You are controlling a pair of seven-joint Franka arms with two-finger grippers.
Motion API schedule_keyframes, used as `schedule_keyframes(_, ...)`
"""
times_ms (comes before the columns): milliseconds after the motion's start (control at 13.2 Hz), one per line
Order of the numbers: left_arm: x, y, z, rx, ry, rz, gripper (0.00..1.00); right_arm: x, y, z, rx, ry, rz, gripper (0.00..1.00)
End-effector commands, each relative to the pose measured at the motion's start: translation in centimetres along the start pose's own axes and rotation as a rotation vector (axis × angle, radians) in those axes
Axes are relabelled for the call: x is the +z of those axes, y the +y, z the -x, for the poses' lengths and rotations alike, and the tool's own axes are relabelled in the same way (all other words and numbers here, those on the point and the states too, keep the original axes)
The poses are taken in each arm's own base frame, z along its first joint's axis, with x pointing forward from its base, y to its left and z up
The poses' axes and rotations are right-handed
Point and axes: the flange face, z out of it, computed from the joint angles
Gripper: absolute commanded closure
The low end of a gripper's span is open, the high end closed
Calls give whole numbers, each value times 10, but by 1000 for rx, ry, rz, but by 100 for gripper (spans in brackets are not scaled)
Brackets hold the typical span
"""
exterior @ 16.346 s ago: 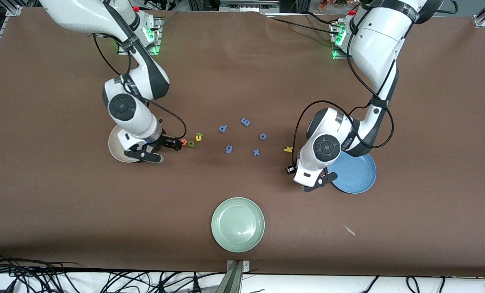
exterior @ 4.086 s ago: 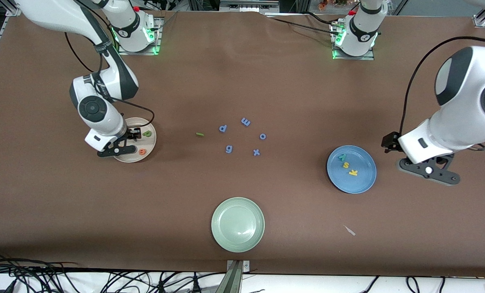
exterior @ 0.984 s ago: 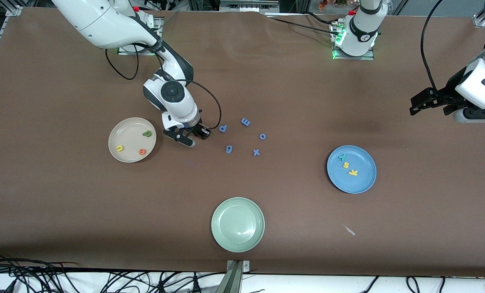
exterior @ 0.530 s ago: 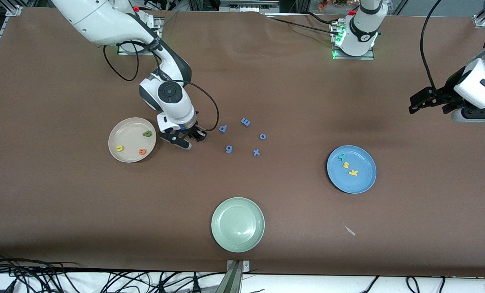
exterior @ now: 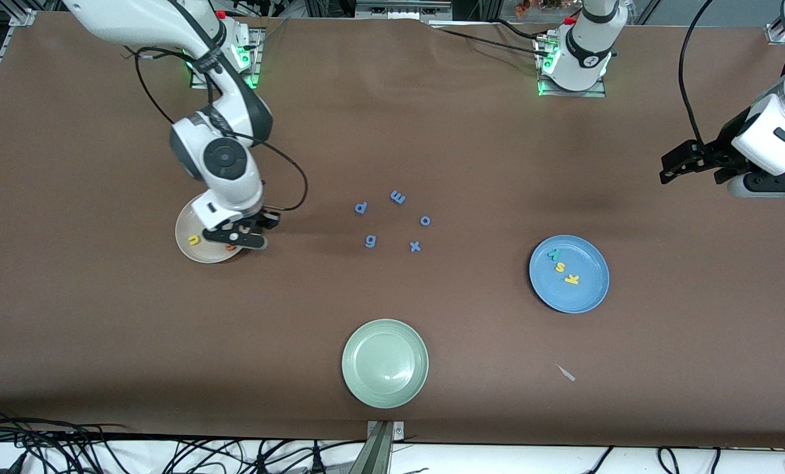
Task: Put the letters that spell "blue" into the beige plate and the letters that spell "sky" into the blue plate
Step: 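Carry the green bar into the beige plate and open the right gripper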
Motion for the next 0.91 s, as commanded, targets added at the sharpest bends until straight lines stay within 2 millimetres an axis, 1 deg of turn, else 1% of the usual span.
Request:
schedule_keyframes(0, -6, 2, -1, -2, -6, 8, 0, -12, 56, 15, -100, -42, 24, 94)
schedule_keyframes(76, -6, 2, -1, -2, -6, 6, 0, -12, 65, 20, -97, -64, 0, 76)
schedule_keyframes(151, -6, 3, -1, 0, -6, 6, 0, -14, 72, 20, -112, -70, -8, 47)
schedule_keyframes(227, -6, 2, -1, -2, -6, 6, 0, -18, 76, 19, -131, -68, -5, 24)
schedule_keyframes(303, -6, 3, -1, 0, -6, 8, 0, -22, 77, 17, -135, -61, -6, 6)
schedule_keyframes(378, -7, 3, -1, 0, -5, 6, 0, -29, 79, 16, -133, -49, -7, 1)
schedule_keyframes(530, -6, 3, -1, 0, -6, 6, 0, -44, 82, 11, -117, -53, -4, 1)
schedule_keyframes(605, -7, 3, -1, 0, -5, 6, 0, -58, 84, 6, -92, -64, -23, 1)
schedule_keyframes(757, -10, 3, -2, 0, 1, 7, 0, -105, 88, -3, -41, -61, -81, 1)
schedule_keyframes(832, -10, 4, -2, 2, 3, 7, 0, -133, 90, -7, -38, -64, -112, 1)
